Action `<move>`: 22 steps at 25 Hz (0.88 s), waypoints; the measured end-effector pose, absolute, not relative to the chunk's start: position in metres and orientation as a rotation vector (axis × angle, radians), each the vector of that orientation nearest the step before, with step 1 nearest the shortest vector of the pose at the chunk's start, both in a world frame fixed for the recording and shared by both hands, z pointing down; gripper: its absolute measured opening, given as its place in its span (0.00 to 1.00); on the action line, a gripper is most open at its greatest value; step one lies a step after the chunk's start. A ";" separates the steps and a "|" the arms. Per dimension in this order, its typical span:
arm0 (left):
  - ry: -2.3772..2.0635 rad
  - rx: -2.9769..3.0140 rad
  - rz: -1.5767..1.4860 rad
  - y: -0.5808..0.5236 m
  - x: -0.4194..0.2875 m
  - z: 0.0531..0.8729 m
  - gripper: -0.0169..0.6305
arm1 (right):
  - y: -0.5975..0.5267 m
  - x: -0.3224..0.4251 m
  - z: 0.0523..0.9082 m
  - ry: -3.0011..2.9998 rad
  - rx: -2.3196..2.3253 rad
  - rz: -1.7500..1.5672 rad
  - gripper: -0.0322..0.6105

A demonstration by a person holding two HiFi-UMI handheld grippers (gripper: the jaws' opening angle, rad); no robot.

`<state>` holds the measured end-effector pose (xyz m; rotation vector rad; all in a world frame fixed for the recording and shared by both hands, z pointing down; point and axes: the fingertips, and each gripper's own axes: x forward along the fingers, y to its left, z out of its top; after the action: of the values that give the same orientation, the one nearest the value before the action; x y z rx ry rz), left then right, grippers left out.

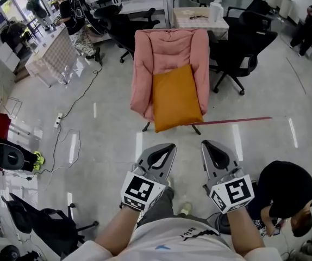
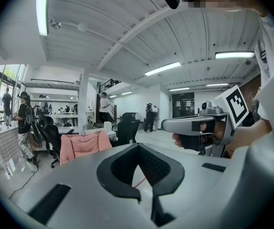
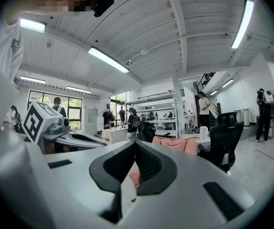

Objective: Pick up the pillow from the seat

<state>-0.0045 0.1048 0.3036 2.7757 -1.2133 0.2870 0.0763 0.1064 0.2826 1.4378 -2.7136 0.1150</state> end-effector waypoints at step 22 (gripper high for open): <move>-1.177 2.763 0.487 -0.115 -0.053 0.471 0.04 | -0.110 0.038 0.433 -2.369 1.487 0.113 0.07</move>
<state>-0.0528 -0.1151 0.4708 2.7625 -1.1772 0.4866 0.0377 -0.1104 0.4327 1.4874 -2.3692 0.1130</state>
